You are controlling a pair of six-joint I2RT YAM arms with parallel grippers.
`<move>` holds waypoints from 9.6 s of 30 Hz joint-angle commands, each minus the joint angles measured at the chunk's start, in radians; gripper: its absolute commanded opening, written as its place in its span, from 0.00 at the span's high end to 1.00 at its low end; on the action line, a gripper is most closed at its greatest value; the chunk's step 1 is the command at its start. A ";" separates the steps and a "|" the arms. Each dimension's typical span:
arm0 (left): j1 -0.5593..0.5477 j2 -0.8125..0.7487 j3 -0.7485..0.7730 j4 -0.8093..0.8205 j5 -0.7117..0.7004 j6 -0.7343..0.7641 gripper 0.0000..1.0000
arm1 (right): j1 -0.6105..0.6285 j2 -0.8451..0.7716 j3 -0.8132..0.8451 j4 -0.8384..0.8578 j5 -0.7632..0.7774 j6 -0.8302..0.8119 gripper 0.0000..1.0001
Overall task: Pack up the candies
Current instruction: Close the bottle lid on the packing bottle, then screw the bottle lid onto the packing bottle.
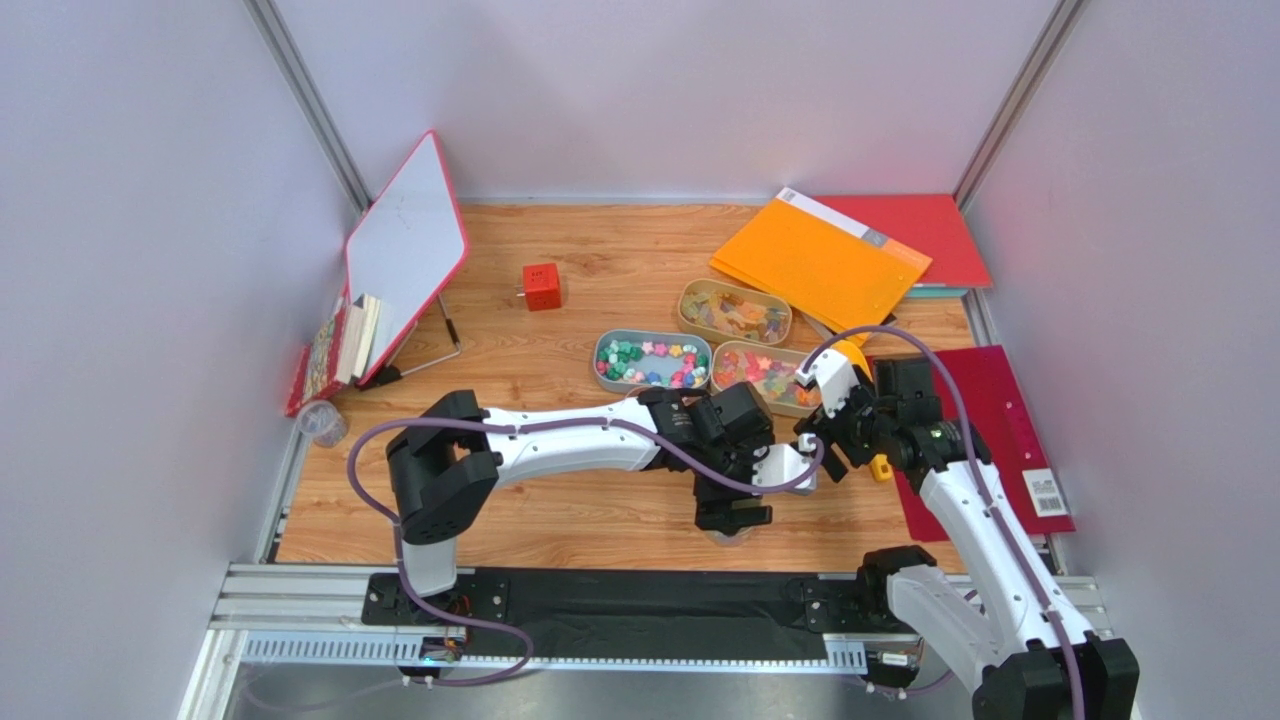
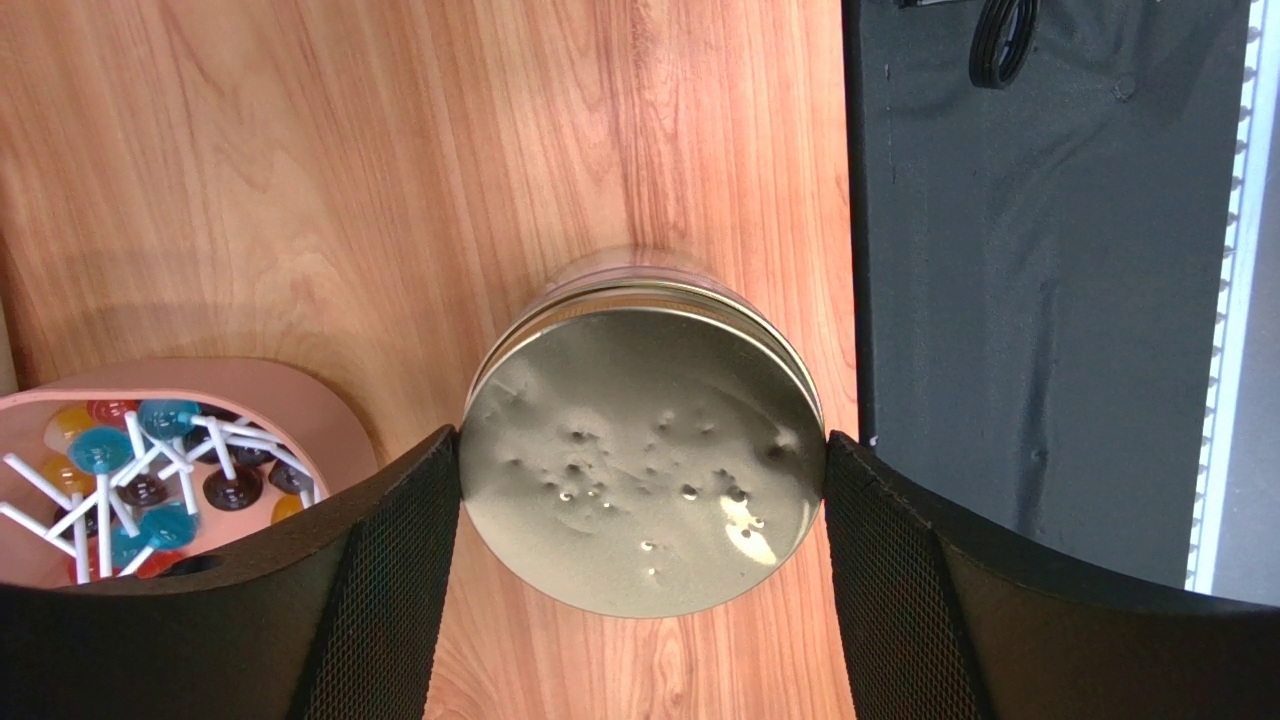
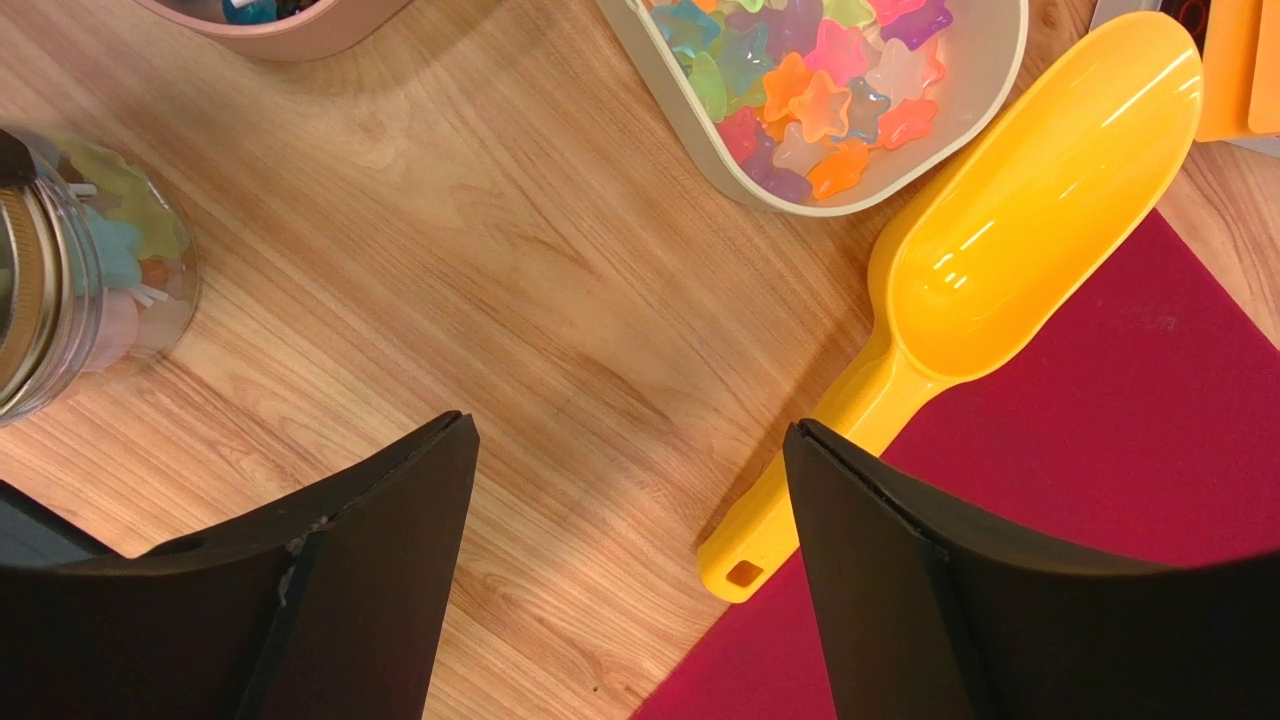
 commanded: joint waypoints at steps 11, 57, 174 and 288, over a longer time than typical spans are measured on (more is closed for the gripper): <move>-0.020 -0.035 0.069 -0.053 -0.049 0.017 0.00 | -0.017 -0.027 -0.010 0.015 -0.027 0.026 0.20; 0.442 -0.717 -0.434 -0.073 -0.346 -0.276 0.34 | 0.674 0.346 0.154 -0.126 -0.162 -0.290 0.96; -0.023 -0.027 -0.854 1.171 -0.141 -0.280 0.00 | 0.342 -0.134 0.217 -0.329 0.169 0.040 0.00; 0.161 0.206 -0.883 1.497 0.178 -0.219 0.00 | 0.582 0.288 0.005 0.073 -0.250 -0.278 0.72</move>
